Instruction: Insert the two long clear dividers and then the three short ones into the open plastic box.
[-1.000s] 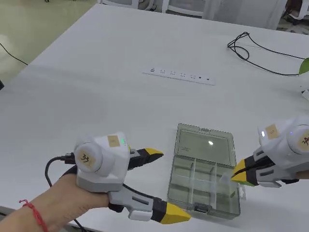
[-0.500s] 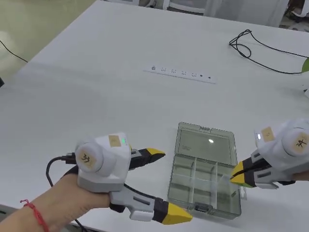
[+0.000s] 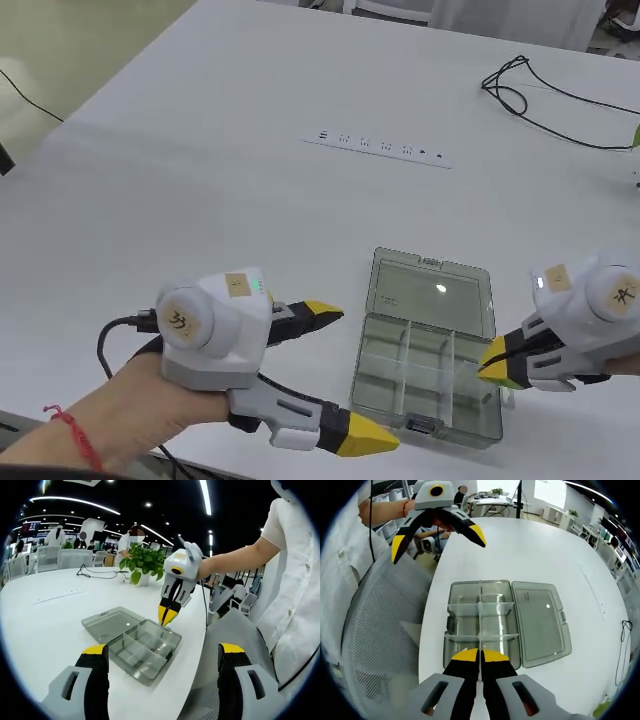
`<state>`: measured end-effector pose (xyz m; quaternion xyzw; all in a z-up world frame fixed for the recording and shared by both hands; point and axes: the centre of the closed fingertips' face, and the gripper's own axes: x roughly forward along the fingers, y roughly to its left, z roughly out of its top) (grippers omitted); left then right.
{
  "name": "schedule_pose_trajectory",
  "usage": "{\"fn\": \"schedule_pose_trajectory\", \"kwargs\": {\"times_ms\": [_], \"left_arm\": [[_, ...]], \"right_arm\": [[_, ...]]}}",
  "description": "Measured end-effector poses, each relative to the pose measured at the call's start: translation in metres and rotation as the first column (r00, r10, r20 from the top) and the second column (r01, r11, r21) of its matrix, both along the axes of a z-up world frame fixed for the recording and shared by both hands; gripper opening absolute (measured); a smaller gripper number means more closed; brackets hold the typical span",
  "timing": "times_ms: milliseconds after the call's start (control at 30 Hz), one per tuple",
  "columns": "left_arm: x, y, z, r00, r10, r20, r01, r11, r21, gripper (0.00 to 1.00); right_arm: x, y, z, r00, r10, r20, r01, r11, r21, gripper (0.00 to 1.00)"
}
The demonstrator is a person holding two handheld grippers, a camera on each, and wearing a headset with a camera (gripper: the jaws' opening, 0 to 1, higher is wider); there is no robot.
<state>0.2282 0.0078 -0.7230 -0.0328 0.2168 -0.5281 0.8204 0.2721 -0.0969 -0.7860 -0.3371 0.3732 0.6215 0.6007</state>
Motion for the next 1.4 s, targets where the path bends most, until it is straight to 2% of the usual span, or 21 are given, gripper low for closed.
{"fn": "schedule_pose_trajectory", "kwargs": {"times_ms": [400,733,1033,1200,1400], "left_arm": [[0.000,0.000,-0.001,1.000,-0.002,-0.003,0.002,1.000,0.002,0.92],[-0.001,0.000,-0.002,1.000,-0.003,-0.007,0.003,1.000,0.003,0.92],[-0.001,-0.001,-0.001,1.000,-0.004,-0.006,0.004,1.000,-0.002,0.91],[-0.001,-0.002,0.001,1.000,-0.006,-0.005,0.006,1.000,-0.007,0.91],[-0.001,-0.004,0.003,1.000,-0.006,0.001,0.006,1.000,-0.012,0.91]], "right_arm": [[-0.002,0.001,-0.014,1.000,-0.011,0.005,0.011,1.000,0.016,0.03],[-0.003,0.002,-0.024,0.999,0.031,0.032,-0.030,0.999,-0.014,0.03],[-0.002,0.003,-0.011,1.000,0.022,0.007,-0.022,0.999,-0.031,0.03],[-0.002,0.004,-0.006,0.999,0.043,0.016,-0.042,0.998,-0.049,0.03],[-0.001,0.003,-0.007,0.998,0.065,0.014,-0.064,0.996,-0.059,0.03]]}}
